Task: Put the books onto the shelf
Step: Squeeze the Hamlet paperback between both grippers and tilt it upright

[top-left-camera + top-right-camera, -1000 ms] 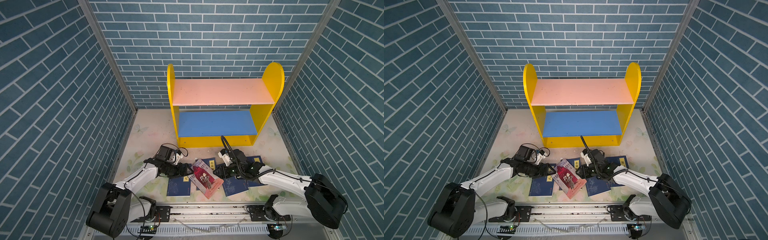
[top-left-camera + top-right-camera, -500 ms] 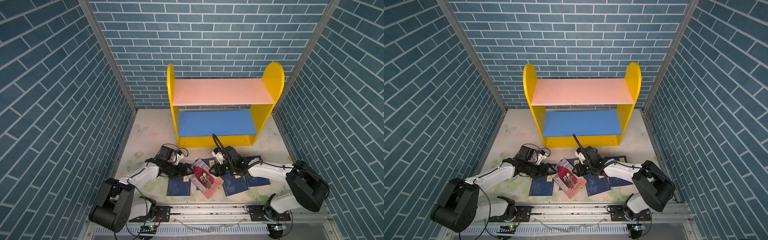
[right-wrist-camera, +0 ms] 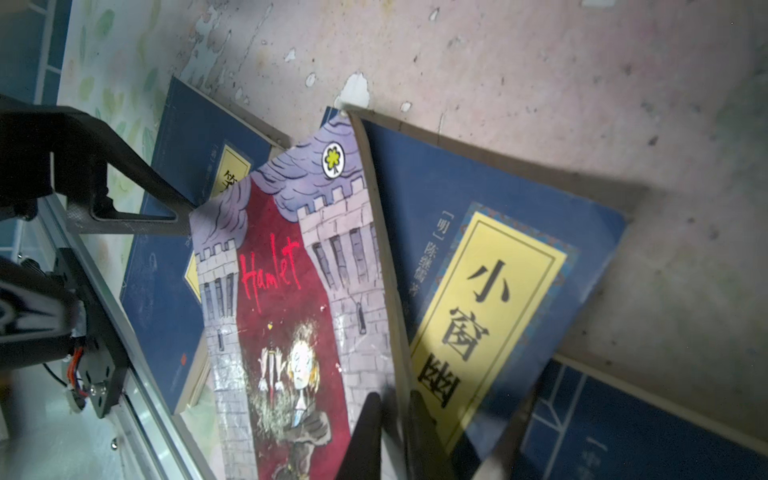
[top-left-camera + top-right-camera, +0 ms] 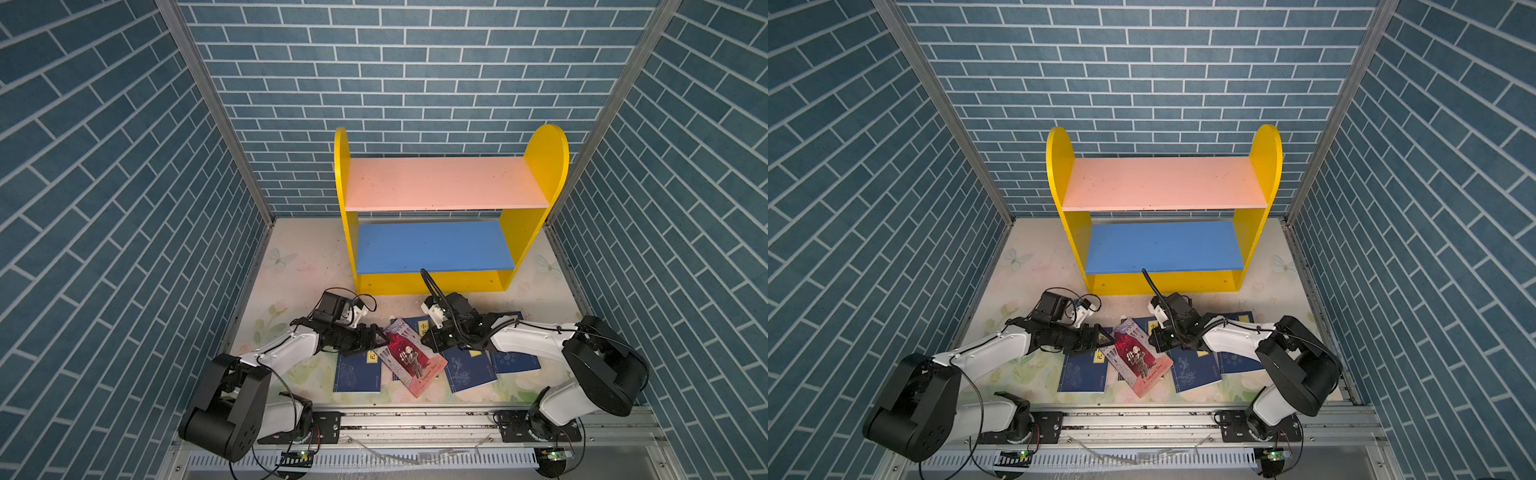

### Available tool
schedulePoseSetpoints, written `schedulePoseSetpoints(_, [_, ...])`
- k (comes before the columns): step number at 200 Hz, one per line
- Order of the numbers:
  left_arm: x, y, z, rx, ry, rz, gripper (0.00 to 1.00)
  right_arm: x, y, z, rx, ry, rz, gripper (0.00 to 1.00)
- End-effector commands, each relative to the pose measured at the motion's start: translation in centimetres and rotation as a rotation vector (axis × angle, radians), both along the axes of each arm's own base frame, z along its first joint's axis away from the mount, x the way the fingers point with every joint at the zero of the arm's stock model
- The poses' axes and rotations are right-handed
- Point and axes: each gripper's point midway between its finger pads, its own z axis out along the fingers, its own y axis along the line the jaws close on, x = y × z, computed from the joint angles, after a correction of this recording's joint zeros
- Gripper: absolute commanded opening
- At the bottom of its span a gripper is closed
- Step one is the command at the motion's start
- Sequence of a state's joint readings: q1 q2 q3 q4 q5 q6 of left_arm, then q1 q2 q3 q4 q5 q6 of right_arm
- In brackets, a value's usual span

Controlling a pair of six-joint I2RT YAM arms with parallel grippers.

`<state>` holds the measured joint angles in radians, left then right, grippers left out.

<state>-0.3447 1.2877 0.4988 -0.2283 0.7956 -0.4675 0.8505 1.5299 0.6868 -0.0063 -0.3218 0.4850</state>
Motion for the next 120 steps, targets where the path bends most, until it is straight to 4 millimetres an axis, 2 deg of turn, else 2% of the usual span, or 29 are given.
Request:
schedulePoseSetpoints(1, [-0.3, 0.0, -0.8, 0.011, 0.022, 0.002, 0.94, 0.4, -0.7, -1.2, -0.049, -0.018, -0.029, 0.04])
schedulePoseSetpoints(17, [0.0, 0.1, -0.7, 0.020, 0.005, 0.004, 0.94, 0.7, -1.1, -1.3, -0.060, -0.032, -0.054, 0.00])
schedulePoseSetpoints(63, [-0.4, 0.9, -0.2, 0.075, 0.008, 0.005, 0.94, 1.5, -2.9, -1.6, -0.111, -0.076, -0.140, 0.00])
schedulePoseSetpoints(99, [-0.2, 1.0, -0.3, 0.080, -0.007, 0.006, 0.94, 2.0, -4.4, -0.8, -0.134, -0.117, -0.215, 0.00])
schedulePoseSetpoints(120, [0.2, 0.1, 0.1, 0.030, -0.011, -0.015, 0.93, 2.2, -4.6, 0.0, -0.105, -0.127, -0.249, 0.00])
